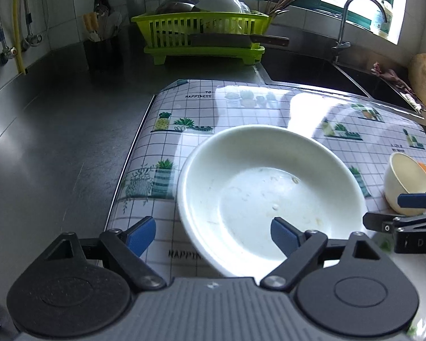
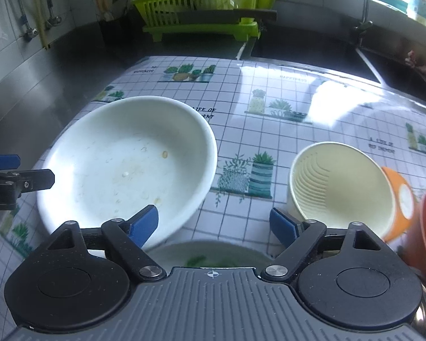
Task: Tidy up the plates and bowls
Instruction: 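Close the left gripper on the deep white plate's rim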
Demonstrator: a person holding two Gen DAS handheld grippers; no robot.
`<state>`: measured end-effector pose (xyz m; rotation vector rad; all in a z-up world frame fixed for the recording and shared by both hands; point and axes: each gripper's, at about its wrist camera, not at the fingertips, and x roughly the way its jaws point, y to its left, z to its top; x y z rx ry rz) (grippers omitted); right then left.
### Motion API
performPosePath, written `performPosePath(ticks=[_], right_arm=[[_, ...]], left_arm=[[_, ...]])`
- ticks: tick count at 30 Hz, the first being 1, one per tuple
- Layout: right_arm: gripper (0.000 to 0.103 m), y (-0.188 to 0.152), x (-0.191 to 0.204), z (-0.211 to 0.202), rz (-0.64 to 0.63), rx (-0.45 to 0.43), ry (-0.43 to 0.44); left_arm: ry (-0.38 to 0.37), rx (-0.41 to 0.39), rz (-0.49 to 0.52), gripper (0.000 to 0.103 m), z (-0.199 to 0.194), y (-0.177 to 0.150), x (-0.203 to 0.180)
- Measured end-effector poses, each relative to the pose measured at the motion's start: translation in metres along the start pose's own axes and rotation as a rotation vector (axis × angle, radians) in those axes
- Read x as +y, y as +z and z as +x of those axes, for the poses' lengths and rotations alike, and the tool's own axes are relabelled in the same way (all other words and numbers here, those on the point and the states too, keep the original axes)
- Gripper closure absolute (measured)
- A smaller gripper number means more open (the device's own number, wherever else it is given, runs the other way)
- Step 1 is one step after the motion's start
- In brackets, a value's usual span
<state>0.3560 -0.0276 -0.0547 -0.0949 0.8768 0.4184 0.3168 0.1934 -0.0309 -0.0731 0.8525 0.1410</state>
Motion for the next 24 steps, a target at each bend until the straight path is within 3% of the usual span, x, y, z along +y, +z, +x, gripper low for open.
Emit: performPosePath(ticks=[10,12,14,18,24], right_arm=[[0.025,0.012,0.006,0.03,0.0,0.026,0.03],[0.026,0.015,0.006,0.037,0.005,0.033,0.04],[0.026,0.018,0.01,0.042,-0.016,0.032,0.034],[0.036,0.019,0.016,0.053,-0.039,0.052,0.034],[0.047,0.014,0.03,0.056,-0.098,0.043,0.009]], left_arm=[[0.012,0.037,-0.015,0.029,0.032,0.01,0.009],[0.005,0.053,-0.02,0.04,0.036,0.008,0.011],[-0.009,0.065,-0.029,0.043,0.041,0.007,0.014],[-0.029,0.091,-0.05,0.063,0.049,0.002,0.018],[-0.018,0.086,-0.043,0.076,0.052,-0.002,0.019]])
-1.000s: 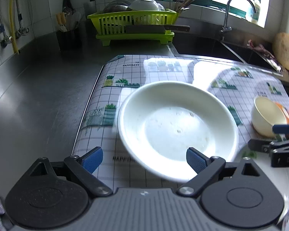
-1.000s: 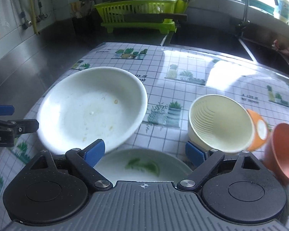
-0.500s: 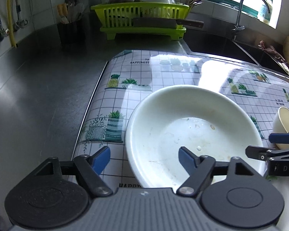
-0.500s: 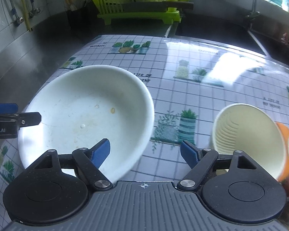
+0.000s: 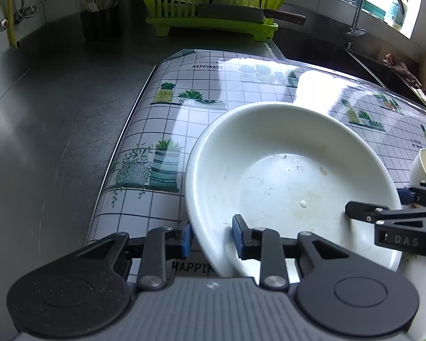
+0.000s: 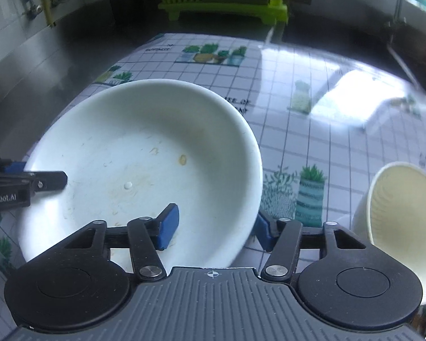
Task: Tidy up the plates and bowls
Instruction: 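Close the left gripper on the deep white plate's rim, then lift the deep white plate with the left gripper and carry it toward the table edge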
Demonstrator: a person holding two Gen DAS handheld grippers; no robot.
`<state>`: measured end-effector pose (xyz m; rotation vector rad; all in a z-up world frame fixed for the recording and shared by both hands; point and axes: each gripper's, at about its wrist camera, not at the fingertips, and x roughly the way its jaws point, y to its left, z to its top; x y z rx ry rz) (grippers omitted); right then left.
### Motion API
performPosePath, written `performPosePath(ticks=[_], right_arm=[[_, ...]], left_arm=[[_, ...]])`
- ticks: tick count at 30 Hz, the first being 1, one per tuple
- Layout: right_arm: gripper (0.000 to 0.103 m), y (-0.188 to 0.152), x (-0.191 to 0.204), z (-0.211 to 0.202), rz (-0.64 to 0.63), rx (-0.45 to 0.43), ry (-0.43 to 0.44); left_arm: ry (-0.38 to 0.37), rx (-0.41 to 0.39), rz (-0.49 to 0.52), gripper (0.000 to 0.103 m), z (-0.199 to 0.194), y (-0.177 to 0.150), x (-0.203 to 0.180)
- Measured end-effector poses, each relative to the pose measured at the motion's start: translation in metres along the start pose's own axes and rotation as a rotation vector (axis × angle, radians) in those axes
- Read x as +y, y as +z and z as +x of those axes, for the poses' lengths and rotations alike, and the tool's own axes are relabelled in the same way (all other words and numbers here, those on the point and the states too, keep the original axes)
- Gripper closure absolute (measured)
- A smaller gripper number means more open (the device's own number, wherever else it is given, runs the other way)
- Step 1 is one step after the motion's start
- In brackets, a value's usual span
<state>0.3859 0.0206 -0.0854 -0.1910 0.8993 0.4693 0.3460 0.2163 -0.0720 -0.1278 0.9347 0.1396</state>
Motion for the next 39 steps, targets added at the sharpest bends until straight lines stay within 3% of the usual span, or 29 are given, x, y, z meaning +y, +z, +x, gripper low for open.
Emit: performPosePath(ticks=[10,19,31,39], right_arm=[[0.052,-0.01,0.01,-0.024,-0.049,-0.026,-0.032],[0.052,-0.031,0.04,-0.074,-0.142,-0.08,-0.018],[0.052,-0.105,0.073,-0.155,-0.176,-0.146,0.012],[0.052,-0.164,0.09,-0.184,-0.215,-0.16,0.008]], left_arm=[[0.015,-0.011,0.0,0.076,-0.024,-0.014,-0.003],[0.039,-0.044,-0.027,0.076,-0.082,-0.052,0.007],[0.075,-0.092,-0.046,0.075,-0.187,-0.144,0.0],[0.088,-0.087,-0.062,0.075,-0.221,-0.205,-0.008]])
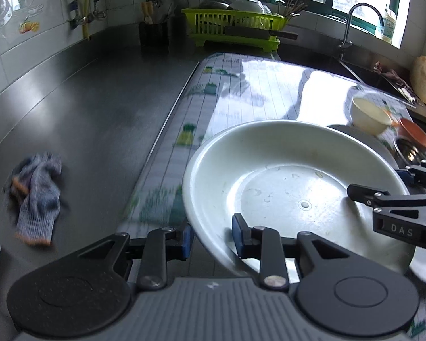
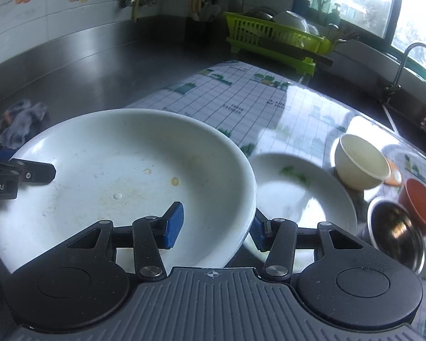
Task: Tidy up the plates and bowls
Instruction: 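Lift the deep white plate with the left gripper and carry it toward the table edge, then lower the deep white plate onto the cloth and open the left gripper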
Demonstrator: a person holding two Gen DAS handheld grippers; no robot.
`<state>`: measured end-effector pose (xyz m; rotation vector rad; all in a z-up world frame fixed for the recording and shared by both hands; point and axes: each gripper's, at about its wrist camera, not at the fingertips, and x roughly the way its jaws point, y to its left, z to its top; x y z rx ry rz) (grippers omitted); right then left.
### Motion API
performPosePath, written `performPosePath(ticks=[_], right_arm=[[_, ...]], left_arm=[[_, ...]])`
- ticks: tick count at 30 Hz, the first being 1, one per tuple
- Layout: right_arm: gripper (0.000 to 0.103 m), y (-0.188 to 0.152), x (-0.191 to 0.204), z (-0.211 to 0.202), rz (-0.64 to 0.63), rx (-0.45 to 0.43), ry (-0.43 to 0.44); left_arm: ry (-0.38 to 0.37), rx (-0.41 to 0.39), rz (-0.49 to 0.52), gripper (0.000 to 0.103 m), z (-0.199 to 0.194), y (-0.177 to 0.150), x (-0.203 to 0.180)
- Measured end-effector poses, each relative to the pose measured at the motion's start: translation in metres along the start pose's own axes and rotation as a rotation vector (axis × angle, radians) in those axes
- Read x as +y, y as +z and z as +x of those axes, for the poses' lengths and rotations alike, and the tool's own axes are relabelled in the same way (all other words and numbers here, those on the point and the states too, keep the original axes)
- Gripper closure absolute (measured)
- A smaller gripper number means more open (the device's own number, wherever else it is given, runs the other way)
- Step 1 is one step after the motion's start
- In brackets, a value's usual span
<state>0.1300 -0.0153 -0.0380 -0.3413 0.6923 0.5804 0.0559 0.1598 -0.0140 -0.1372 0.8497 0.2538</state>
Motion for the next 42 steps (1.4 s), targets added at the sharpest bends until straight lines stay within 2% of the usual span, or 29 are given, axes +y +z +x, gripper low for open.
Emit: performPosePath(ticks=[9,19,22,24,30,36,39,42], right_arm=[[0.052,-0.043,0.012,-0.009,0.011,0.047,0.029],[0.052,-0.069,0.013,-0.007,0.046,0.116,0.077],[0.049,-0.072,0.015,-0.014,0.047,0.093,0.08],[0.044,-0.072,0.014,-0.021,0.053,0.077,0.086],[0.033,-0.073,-0.001,-0.052,0.055,0.011,0.079],[0.032,-0.084,-0.036,-0.078,0.108,-0.019,0.014],[0.032,-0.092,-0.056,-0.083,0.15,-0.018,-0.038],[0.032,-0.102,-0.076,-0.084,0.201,-0.004,-0.094]], left_arm=[[0.01,0.049,-0.01,0.075,-0.007,-0.047,-0.005],[0.01,0.107,-0.022,0.072,0.006,-0.065,-0.007],[0.004,0.104,-0.019,0.061,0.004,-0.065,-0.007],[0.008,0.098,-0.014,0.046,0.001,-0.064,-0.009],[0.0,0.035,-0.022,0.035,-0.023,-0.053,-0.015],[-0.129,-0.018,0.02,0.035,-0.04,-0.036,-0.046],[-0.21,-0.019,0.056,0.034,-0.038,-0.028,-0.07],[-0.26,-0.012,0.114,0.034,-0.029,-0.022,-0.098]])
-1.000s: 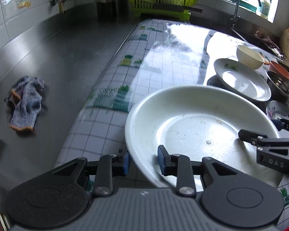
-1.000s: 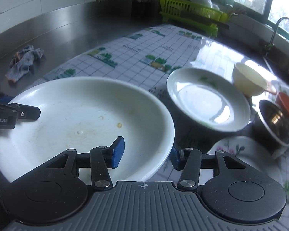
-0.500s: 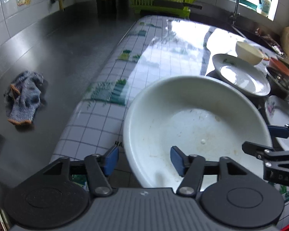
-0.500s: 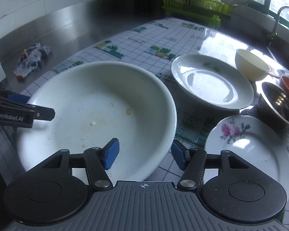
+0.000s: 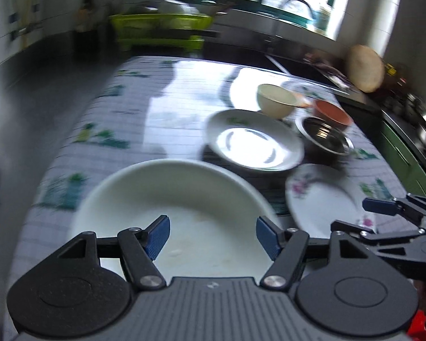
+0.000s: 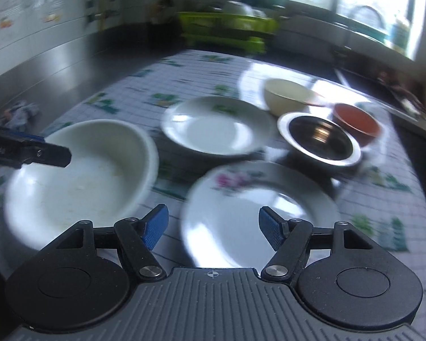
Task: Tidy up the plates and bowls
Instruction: 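Lower the deep white plate onto the cloth and open the left gripper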
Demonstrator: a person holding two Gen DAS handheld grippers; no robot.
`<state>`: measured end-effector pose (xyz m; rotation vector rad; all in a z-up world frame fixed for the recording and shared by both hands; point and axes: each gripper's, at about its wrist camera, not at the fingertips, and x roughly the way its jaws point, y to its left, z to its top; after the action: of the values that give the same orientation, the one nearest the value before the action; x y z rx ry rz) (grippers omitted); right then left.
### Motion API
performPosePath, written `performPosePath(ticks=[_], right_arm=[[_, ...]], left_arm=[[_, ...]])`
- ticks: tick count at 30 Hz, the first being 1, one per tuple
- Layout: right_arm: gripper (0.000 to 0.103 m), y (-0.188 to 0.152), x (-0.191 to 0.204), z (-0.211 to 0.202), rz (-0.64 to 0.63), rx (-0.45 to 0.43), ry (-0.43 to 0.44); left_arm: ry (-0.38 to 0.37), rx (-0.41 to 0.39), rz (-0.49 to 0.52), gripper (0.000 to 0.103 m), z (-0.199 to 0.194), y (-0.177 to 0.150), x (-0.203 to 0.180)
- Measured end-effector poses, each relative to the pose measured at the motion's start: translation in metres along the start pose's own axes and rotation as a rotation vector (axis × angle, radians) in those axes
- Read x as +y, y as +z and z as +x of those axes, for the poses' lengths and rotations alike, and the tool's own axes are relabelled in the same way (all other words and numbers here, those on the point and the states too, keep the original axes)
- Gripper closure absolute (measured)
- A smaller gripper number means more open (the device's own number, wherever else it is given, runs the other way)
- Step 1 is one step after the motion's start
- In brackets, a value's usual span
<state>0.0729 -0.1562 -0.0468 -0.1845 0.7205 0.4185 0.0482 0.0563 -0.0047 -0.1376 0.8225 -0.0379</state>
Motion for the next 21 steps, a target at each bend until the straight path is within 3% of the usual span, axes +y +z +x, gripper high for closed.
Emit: performPosePath(ticks=[7,12,21], right_arm=[[0.032,-0.013,-0.05,0.005,0.126,0.014,-0.113],[0.032,-0.022,-0.073,0.016,0.201,0.043,-0.149],[0.038,-0.036,-0.081,0.032,0.264,0.079,-0.123]], left_arm=[[-0.097,0.035,0.083,0.03,0.035,0.018,-0.046],[-0.152,0.083,0.123,0.03,0.064,0.025,-0.065],[-0.179,0.162,0.179,0.034,0.107,0.031,-0.085]])
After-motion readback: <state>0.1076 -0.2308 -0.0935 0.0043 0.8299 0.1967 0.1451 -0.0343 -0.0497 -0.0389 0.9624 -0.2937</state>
